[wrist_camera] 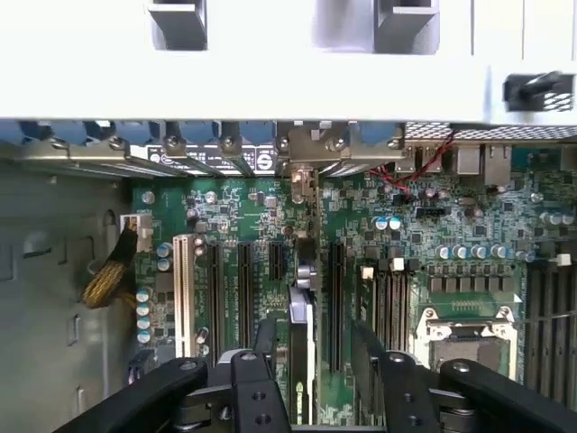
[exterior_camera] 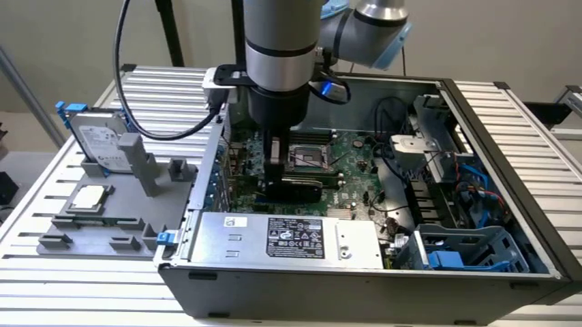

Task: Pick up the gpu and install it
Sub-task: 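Insert the gpu into the slot, then press down on the gpu until it lock into place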

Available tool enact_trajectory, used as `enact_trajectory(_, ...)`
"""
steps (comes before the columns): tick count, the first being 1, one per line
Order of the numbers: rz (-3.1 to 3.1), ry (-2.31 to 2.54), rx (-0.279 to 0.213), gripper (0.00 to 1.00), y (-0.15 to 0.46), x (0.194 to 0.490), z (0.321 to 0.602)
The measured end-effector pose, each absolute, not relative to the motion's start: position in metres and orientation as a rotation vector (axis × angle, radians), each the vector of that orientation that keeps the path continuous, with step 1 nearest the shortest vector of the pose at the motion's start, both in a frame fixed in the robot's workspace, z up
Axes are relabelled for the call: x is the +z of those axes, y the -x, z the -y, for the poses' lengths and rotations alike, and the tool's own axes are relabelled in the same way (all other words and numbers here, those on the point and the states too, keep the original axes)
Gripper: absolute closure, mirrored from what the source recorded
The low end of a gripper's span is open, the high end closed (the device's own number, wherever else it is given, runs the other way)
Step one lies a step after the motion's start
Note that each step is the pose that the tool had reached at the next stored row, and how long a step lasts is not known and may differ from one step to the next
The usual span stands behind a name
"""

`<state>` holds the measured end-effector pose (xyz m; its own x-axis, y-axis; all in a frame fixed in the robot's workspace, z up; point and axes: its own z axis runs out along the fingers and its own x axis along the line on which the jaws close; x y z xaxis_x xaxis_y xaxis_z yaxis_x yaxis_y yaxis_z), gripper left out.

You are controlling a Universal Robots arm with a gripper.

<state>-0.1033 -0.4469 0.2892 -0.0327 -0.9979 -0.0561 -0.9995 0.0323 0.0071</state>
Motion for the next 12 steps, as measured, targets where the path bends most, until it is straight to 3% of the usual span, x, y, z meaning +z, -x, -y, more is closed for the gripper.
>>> enact_trajectory(1, -2.231, 2.160, 0.069, 1.00, 0.1033, 0.2937, 0.4469)
enact_trajectory(12, -2.231, 2.160, 0.069, 1.00, 0.1033, 0.2972, 0.4469)
